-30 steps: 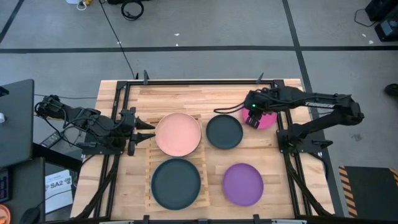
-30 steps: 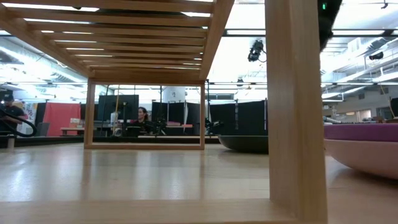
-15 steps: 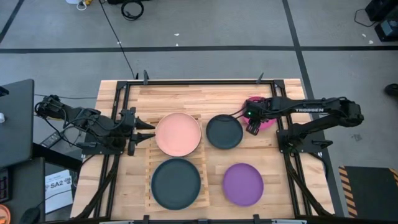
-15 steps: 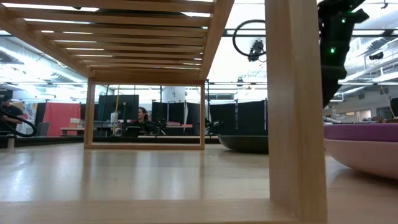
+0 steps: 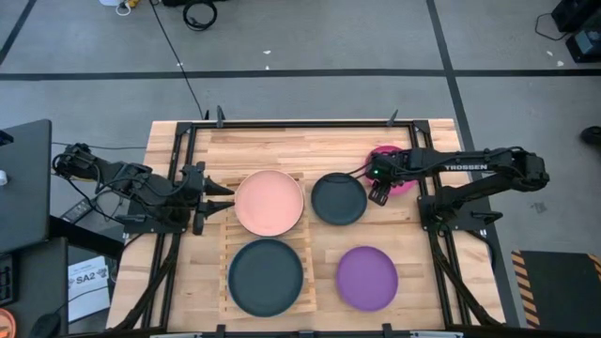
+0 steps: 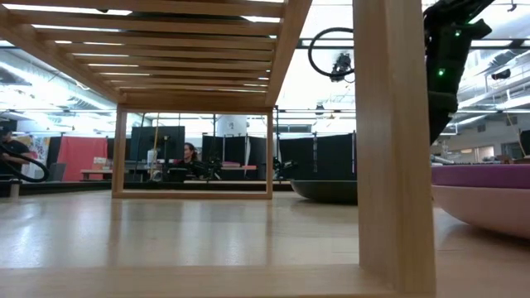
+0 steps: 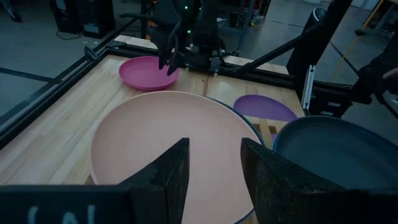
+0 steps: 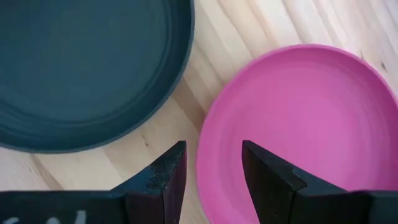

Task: Place and stack plates onto a shelf
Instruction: Stack the pink plate on top of the brown plate on the shelf

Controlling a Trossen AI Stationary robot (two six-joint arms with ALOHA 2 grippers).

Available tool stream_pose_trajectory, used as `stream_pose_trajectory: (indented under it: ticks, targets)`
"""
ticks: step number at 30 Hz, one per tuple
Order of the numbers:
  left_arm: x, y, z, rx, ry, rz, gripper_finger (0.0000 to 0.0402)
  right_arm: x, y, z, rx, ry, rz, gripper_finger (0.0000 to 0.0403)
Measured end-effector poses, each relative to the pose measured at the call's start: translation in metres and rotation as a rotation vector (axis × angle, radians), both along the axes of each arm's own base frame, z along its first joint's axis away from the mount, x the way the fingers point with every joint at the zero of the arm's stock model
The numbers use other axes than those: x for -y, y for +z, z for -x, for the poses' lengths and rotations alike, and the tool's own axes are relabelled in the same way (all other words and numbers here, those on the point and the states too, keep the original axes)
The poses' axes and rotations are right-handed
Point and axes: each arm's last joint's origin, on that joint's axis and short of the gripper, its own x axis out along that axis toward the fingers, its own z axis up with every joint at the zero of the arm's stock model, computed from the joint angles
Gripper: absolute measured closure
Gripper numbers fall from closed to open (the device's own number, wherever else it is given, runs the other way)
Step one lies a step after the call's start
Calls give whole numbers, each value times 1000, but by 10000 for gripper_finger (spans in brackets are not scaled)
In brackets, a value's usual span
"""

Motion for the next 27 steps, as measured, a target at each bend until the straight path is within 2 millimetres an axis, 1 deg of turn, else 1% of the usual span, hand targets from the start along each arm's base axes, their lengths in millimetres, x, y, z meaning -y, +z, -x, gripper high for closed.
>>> stream_pose_trajectory:
  ticks: [2,7,12,18,22,27]
  targets:
    - [0,0,0,0,0,0,251,0,-3,0,6,-10,-3,243]
    - [0,0,0,0,0,0,251,-2,-20,5,0,-20,-24,243]
    - [0,0,0,0,0,0,251,-3,-31,7,28,-14,-45,243]
    - [0,0,0,0,0,1,251,-3,-43,11,26,-17,-7,243]
    - [0,0,0,0,0,1,251,-3,-48,12,29,-25,17,243]
    - [0,0,0,0,1,2,251,-3,-49,12,34,-27,33,243]
